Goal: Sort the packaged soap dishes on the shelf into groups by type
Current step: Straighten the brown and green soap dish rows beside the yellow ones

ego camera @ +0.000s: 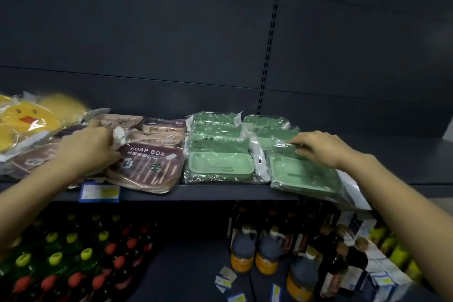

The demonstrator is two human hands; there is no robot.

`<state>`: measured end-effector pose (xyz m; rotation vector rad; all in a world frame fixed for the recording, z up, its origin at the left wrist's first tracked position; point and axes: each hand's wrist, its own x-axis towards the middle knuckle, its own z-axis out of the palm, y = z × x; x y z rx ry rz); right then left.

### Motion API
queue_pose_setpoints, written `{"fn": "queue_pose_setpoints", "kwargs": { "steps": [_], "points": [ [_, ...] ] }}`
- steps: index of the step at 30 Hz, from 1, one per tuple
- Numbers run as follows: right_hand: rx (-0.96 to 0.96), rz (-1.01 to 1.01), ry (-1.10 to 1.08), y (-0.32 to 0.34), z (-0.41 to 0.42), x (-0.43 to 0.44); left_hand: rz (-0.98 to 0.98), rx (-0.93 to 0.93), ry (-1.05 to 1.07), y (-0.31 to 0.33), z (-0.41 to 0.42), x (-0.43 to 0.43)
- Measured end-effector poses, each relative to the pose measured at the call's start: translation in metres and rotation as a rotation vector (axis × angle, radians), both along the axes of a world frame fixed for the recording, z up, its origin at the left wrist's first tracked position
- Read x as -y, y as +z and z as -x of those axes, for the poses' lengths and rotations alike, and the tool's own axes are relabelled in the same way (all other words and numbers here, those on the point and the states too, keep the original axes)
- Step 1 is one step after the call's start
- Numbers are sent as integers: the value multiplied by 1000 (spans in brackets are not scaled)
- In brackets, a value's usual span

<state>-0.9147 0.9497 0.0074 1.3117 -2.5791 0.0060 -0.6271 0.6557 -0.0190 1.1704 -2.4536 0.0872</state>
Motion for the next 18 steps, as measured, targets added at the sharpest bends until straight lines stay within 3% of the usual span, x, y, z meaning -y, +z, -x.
{"fn": "queue_pose_setpoints", "kwargs": {
  "steps": [8,14,18],
  "points": [
    [41,181,63,-20,20,14,163,47,71,-1,14,-26],
    [43,285,79,-22,26,27,228,18,-17,0,29,-43],
    [40,236,97,-22,29,32,207,-26,-157,-4,34,-50]
  ]
}}
